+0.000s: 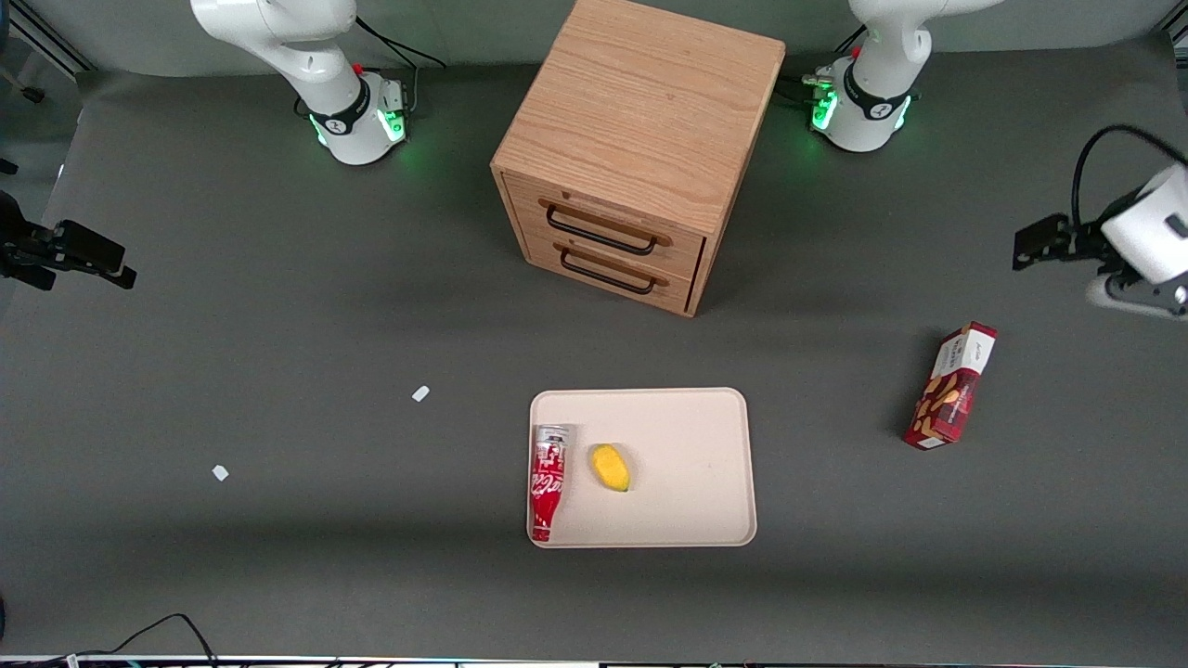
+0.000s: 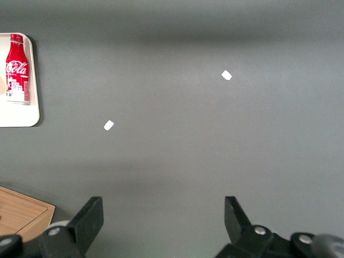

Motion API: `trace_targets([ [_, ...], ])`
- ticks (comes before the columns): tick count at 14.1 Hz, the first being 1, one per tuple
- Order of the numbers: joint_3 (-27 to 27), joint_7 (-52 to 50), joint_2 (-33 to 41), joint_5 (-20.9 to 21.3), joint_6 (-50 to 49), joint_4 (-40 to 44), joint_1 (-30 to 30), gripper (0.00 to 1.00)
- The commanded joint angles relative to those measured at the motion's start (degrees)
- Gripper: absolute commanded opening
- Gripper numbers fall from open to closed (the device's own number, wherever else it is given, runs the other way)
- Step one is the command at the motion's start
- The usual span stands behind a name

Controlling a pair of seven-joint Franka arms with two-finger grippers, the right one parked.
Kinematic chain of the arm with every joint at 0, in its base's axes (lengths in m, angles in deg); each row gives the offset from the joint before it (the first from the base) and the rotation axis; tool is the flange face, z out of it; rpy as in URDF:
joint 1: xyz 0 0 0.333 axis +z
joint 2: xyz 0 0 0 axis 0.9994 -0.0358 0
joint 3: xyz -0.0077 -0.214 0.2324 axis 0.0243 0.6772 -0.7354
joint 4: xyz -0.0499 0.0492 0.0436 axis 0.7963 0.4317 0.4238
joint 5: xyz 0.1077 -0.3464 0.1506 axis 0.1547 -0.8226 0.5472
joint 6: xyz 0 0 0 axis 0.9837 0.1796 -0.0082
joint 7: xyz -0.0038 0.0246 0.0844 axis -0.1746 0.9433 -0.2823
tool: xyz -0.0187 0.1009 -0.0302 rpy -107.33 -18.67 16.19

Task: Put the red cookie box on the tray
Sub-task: 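Move the left gripper over the red shortbread box and descend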

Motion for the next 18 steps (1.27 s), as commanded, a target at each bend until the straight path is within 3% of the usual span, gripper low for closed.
trace_targets([
  [1, -0.75, 6.09, -3.16, 1.79, 7.93, -3.50, 1.19, 1.00],
  [8, -2.86, 11.10, -8.17, 1.79, 42.13, -23.72, 1.46, 1.00],
  [12, -4.18, 15.16, -15.55, 1.62, 50.50, -23.92, 1.37, 1.00],
  [18, -4.18, 15.16, -19.87, -1.81, 52.01, -23.92, 1.37, 1.00],
])
